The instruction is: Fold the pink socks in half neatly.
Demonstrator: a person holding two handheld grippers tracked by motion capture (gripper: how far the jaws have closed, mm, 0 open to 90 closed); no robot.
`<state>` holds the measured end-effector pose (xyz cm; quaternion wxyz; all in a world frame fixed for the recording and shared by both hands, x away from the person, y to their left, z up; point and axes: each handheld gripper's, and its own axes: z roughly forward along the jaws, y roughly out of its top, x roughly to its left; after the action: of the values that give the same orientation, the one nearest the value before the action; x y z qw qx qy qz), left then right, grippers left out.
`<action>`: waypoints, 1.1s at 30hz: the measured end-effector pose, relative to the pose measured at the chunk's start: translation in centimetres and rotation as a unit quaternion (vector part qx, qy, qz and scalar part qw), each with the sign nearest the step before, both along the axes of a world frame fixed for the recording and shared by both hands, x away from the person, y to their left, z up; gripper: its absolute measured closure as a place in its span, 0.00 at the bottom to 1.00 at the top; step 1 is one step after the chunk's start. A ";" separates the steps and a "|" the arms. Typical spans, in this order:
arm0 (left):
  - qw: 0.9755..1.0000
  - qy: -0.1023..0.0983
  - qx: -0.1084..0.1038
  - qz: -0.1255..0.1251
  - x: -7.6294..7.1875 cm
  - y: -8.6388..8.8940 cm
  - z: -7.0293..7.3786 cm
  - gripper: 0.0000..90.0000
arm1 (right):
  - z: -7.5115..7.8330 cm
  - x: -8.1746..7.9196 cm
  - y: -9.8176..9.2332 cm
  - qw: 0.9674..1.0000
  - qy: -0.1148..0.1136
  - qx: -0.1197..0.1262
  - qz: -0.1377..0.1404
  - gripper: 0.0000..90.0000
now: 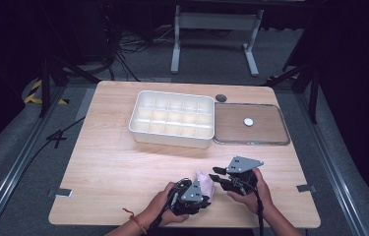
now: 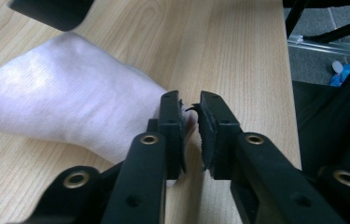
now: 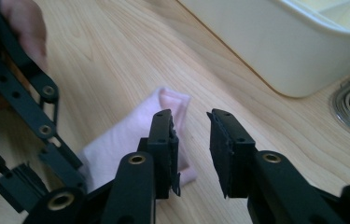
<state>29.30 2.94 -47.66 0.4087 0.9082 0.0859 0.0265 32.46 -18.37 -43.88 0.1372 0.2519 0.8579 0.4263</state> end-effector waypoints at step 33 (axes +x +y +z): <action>0.999 0.040 -0.017 0.009 0.9 0.4 -0.2 0.84 | -2.1 1.2 0.2 0.998 0.013 -0.057 -0.008 0.74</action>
<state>30.18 3.32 -47.82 0.4205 0.9005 0.1108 -0.0074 33.62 -18.20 -45.98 0.1442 0.2560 0.8805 0.3720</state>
